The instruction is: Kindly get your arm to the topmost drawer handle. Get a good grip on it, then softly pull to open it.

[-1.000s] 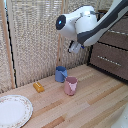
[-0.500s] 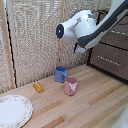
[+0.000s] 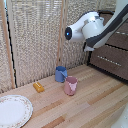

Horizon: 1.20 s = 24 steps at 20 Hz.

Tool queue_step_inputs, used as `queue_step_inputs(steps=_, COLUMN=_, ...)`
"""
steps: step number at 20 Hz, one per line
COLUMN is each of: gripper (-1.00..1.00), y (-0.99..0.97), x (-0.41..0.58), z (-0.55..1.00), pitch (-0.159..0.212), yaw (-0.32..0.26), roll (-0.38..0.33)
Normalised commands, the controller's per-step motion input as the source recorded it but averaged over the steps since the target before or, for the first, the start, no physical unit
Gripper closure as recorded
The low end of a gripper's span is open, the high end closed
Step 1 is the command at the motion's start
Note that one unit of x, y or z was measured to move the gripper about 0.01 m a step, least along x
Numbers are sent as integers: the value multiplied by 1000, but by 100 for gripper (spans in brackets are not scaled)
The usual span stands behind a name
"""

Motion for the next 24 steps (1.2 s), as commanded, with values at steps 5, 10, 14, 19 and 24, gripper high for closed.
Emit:
queue_step_inputs(steps=5, gripper=-100, y=-711, x=-303, z=197, pitch=-8, yaw=101, roll=-64)
queue_step_inputs(steps=10, gripper=-100, y=-671, x=-267, z=336, pitch=-29, yaw=63, roll=-67)
queue_step_inputs(steps=14, gripper=-100, y=-613, x=-32, z=25, pitch=1, yaw=70, roll=22)
queue_step_inputs(steps=19, gripper=100, y=-510, x=-46, z=-58, pitch=0, yaw=71, roll=18)
queue_step_inputs(steps=24, gripper=100, y=-174, x=-49, z=-57, pitch=2, yaw=326, roll=0)
